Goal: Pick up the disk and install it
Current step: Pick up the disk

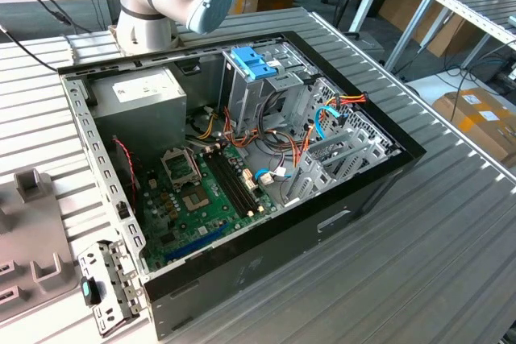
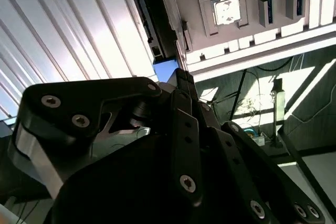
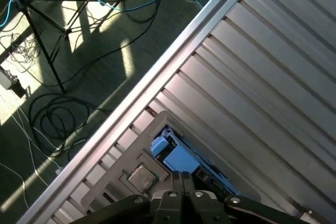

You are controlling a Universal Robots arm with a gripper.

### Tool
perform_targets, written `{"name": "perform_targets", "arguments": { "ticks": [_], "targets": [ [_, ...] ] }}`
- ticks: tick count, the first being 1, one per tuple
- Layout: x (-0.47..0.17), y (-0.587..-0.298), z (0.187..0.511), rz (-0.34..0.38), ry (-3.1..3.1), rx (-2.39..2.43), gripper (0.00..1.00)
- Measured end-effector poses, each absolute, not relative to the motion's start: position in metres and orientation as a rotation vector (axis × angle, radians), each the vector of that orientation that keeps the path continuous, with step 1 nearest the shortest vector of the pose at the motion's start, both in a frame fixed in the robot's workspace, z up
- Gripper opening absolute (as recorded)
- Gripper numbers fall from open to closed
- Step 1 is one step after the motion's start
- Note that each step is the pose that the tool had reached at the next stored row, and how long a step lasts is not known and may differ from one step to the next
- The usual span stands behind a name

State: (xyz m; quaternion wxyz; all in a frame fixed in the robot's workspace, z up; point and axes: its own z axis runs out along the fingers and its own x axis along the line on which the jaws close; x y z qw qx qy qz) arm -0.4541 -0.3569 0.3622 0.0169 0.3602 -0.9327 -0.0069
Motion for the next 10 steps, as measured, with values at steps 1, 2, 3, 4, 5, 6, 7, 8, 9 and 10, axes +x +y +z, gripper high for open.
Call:
{"name": "perform_targets", "arguments": {
  "ticks": [1,2,3,4,5,6,7,8,9,10],
  "targets": [
    [-0.4541,-0.3569,0.3622,-0.021,-2.889,1.144,0.11],
    [-0.4541,-0.3569,0.3622,-0.02,-2.879,1.17,0.11],
    [-0.4541,-0.3569,0.3622,-0.02,-2.86,1.214,0.11],
    [-0.4541,-0.3569,0.3622,-0.019,-2.85,1.239,0.11],
    [-0.4541,-0.3569,0.3622,-0.019,-2.848,1.242,0.11],
    [-0.4541,-0.3569,0.3622,-0.019,-2.848,1.243,0.11],
    [-0.4541,-0.3569,0.3622,-0.019,-2.848,1.243,0.11],
    [-0.4541,-0.3569,0.3622,-0.019,-2.848,1.243,0.11],
    [-0.4541,-0.3569,0.3622,-0.019,-2.848,1.243,0.11],
    [-0.4541,-0.3569,0.3622,-0.019,-2.848,1.243,0.11]
  ]
}}
